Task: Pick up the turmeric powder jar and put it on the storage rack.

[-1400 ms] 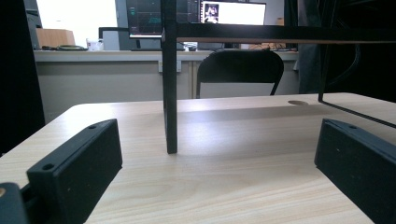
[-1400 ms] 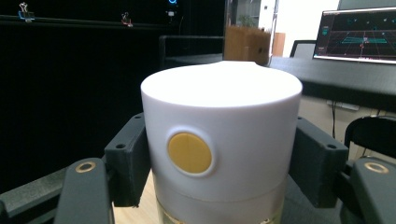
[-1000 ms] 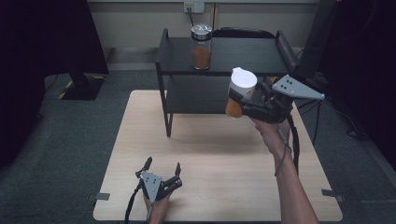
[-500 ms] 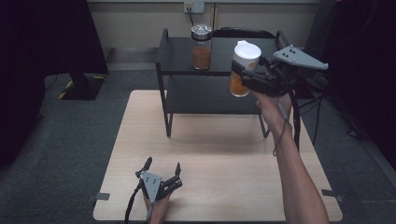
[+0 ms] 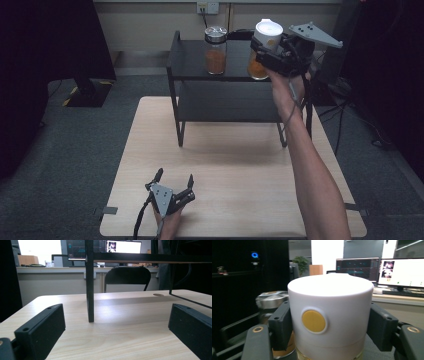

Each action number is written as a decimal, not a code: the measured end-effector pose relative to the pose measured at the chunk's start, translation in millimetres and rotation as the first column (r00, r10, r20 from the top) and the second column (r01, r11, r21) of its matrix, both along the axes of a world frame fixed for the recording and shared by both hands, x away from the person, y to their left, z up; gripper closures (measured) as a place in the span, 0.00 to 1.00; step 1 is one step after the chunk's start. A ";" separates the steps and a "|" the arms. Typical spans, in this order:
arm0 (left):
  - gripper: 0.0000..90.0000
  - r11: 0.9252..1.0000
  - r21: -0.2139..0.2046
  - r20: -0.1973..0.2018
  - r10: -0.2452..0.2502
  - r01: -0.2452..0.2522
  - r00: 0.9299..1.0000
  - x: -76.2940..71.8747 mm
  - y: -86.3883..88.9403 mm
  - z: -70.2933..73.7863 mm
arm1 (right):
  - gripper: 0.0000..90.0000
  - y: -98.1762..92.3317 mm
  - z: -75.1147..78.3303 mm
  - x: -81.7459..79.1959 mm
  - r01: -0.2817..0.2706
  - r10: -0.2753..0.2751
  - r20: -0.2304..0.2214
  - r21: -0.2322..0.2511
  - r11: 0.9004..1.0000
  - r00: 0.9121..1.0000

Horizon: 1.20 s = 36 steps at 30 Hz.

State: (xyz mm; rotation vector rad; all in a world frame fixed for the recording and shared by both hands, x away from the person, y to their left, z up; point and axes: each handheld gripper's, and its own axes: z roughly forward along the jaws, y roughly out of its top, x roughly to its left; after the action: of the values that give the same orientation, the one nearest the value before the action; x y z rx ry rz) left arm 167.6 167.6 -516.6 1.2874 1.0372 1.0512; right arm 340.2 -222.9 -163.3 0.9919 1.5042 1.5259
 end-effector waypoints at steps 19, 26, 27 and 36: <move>0.00 1.000 0.000 0.000 0.000 0.000 1.000 -0.1 0.0 0.0 | 0.33 21.6 -2.9 28.9 0.062 -0.063 -0.021 -0.032 0.998 0.998; 0.00 1.000 0.000 0.000 0.002 -0.002 1.000 -0.1 -0.2 0.0 | 0.33 21.3 -4.3 31.0 0.067 -0.068 -0.026 -0.014 0.998 0.997; 0.00 1.000 0.000 0.001 0.001 -0.001 1.000 -0.1 -0.3 -0.1 | 0.33 21.6 -4.7 30.9 0.067 -0.067 -0.023 -0.018 0.998 0.997; 0.00 1.000 0.001 0.000 0.004 -0.004 1.000 -0.2 -0.7 0.0 | 0.04 29.1 -9.1 26.2 0.100 -0.100 0.007 -0.013 0.995 0.995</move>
State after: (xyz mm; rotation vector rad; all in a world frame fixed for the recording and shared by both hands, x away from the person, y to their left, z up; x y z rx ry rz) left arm 167.4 166.9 -516.6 1.2864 1.0400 1.0546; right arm 366.4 -193.8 -172.4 1.0381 1.4374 1.4456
